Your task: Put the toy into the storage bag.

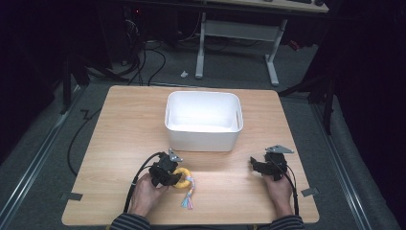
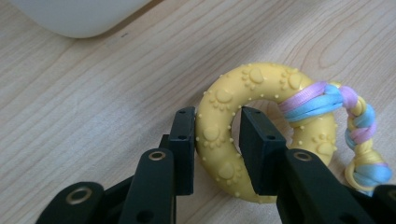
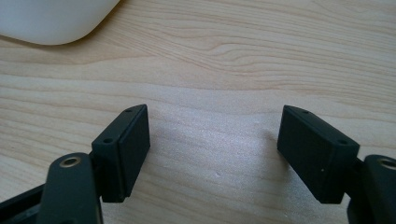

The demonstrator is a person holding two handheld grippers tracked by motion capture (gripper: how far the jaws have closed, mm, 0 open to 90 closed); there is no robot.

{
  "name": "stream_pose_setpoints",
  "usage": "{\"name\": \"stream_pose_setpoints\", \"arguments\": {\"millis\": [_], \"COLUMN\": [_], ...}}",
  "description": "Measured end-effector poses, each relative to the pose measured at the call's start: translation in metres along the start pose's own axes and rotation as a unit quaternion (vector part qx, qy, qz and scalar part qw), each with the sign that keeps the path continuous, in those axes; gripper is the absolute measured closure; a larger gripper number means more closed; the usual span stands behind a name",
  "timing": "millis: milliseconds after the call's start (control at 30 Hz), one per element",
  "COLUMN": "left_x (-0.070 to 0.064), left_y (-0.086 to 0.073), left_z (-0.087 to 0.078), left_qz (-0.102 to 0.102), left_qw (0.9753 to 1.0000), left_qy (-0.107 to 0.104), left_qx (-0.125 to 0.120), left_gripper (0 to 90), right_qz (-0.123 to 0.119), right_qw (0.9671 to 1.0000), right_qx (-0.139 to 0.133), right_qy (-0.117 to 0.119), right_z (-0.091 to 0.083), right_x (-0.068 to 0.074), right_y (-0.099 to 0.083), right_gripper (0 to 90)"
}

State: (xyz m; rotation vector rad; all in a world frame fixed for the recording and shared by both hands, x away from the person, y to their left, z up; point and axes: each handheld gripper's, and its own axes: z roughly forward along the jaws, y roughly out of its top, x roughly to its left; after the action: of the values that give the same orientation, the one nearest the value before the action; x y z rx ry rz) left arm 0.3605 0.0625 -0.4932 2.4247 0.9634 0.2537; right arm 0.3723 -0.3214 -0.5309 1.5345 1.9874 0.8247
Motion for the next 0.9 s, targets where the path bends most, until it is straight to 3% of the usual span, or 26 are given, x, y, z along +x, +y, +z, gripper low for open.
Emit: {"name": "stream_pose_setpoints", "arguments": {"millis": [300, 400, 600, 900], "left_x": [0.004, 0.003, 0.003, 0.009], "left_y": [-0.001, 0.001, 0.002, 0.016], "left_z": [-0.009, -0.013, -0.029, -0.053], "left_qz": [-0.017, -0.012, -0.016, -0.013], "left_qw": [0.9997, 0.9998, 0.9993, 0.9981], "left_qy": [-0.016, -0.01, -0.014, -0.039], "left_qx": [-0.012, -0.013, -0.031, -0.046], "left_gripper": [67.6, 67.7, 67.8, 68.0], "right_qz": [-0.001, -0.001, -0.001, -0.002], "right_qw": [1.0, 1.0, 1.0, 1.0], "right_qx": [-0.001, -0.001, -0.001, 0.0], "right_qy": [0.001, 0.0, 0.001, 0.003], "right_z": [0.0, 0.0, 0.0, 0.0], "right_x": [0.0, 0.0, 0.0, 0.0], "right_y": [0.0, 0.0, 0.0, 0.0], "right_gripper": [25.8, 25.8, 25.8, 25.7]}}
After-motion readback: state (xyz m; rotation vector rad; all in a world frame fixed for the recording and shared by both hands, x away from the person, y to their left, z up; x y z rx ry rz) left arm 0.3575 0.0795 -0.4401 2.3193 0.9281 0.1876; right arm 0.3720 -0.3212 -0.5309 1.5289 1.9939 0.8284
